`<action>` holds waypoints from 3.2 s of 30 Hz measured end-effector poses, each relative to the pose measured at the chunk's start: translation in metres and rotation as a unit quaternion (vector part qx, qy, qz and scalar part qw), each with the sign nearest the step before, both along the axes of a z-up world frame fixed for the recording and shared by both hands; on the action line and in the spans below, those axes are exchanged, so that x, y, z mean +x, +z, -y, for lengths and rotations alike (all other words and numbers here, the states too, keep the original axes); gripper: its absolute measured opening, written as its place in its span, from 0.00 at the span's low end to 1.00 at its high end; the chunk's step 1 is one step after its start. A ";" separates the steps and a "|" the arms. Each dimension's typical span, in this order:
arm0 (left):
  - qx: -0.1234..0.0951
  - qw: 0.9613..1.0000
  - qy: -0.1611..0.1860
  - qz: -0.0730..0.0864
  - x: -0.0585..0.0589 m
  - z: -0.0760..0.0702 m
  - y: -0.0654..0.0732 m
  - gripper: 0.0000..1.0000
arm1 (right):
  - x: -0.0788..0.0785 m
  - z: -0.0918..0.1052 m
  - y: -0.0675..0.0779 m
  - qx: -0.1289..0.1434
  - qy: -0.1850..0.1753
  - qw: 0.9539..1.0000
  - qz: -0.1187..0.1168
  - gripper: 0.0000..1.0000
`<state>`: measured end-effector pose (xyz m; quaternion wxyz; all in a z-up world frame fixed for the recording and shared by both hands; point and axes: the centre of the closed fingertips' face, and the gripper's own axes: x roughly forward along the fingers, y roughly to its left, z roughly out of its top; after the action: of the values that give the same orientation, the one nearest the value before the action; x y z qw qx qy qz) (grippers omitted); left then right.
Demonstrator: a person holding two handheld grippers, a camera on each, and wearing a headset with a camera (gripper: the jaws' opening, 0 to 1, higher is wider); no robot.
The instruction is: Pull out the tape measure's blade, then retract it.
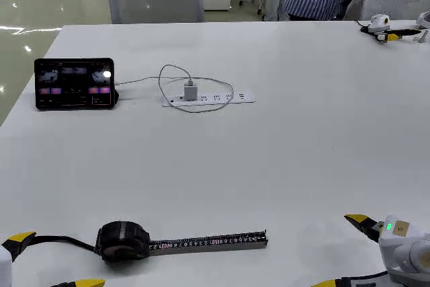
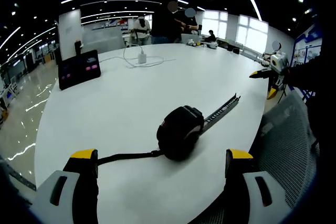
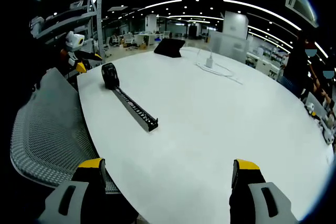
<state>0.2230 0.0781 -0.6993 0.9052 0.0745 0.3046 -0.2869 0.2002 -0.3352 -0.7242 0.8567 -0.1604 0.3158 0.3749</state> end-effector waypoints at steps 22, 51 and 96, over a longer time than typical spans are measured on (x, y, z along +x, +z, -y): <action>-0.050 0.998 0.037 -0.027 0.007 0.055 0.006 0.99 | 0.009 -0.022 -0.002 -0.042 0.072 0.996 -0.021 0.99; -0.016 0.989 0.145 0.029 0.036 0.057 -0.020 0.99 | 0.029 -0.079 -0.009 -0.112 0.217 0.967 -0.067 0.99; -0.031 0.987 0.145 0.064 0.056 0.060 -0.025 0.99 | 0.040 -0.098 -0.053 -0.175 0.311 0.929 -0.100 0.31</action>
<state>0.2793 0.0181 -0.7247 0.9569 0.0198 0.2442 -0.1561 0.2403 -0.2377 -0.7776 0.6193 -0.3598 0.3951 0.5753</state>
